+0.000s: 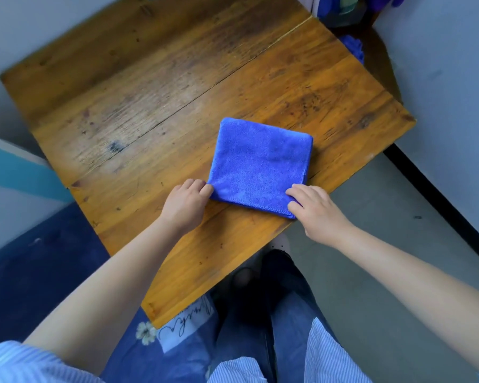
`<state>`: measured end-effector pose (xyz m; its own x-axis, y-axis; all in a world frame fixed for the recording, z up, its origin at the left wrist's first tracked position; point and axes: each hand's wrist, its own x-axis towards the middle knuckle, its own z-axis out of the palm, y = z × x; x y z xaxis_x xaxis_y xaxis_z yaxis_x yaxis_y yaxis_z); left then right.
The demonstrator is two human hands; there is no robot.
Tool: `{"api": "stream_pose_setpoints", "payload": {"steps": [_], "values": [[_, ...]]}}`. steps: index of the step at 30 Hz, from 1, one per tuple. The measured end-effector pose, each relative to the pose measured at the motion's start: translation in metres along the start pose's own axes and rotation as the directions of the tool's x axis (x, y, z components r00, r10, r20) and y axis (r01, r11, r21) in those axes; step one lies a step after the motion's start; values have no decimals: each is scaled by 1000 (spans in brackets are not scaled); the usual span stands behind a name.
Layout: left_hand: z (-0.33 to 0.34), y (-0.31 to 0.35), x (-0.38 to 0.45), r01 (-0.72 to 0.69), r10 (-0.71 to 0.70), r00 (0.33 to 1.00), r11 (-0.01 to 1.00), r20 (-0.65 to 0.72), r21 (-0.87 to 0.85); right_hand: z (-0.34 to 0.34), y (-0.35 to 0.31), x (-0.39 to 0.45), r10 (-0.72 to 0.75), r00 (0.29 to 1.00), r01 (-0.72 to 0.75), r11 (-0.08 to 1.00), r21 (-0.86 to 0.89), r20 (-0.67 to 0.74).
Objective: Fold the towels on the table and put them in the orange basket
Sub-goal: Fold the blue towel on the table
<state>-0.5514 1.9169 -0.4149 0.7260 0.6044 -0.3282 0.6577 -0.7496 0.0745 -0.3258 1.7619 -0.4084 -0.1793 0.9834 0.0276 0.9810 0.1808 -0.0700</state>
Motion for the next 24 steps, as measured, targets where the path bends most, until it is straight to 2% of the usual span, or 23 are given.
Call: {"api": "stream_pose_setpoints", "payload": {"steps": [3, 6, 8, 10, 13, 18, 21, 24], "values": [[0, 6, -8, 79, -97, 988, 985, -118, -152, -7, 4, 3, -12, 1000, 12, 1000, 9, 10], [-3, 20, -15, 226, -315, 928, 901, -200, -371, -17, 11, 17, -16, 1000, 16, 996, 92, -5], [-5, 31, -14, 341, -466, 872, 800, -151, -494, -23, 16, 30, -15, 1000, 16, 988, 156, -7], [-5, 37, -10, 421, -549, 832, 715, -76, -559, -32, 16, 49, -34, 999, 32, 983, 181, 7], [-9, 38, 0, 491, -616, 788, 631, -3, -601, -42, 14, 83, -53, 998, 47, 979, 197, 27], [-17, 37, 13, 563, -605, 787, 622, 122, -544, -42, 15, 155, -8, 993, -12, 986, 164, 122], [-18, 38, 16, 612, -614, 763, 585, 203, -532, -37, 18, 199, -61, 966, 34, 993, 113, 253], [-19, 40, 19, 689, -650, 701, 513, 294, -512, -32, 24, 235, -125, 875, 115, 992, 49, 468]]}}
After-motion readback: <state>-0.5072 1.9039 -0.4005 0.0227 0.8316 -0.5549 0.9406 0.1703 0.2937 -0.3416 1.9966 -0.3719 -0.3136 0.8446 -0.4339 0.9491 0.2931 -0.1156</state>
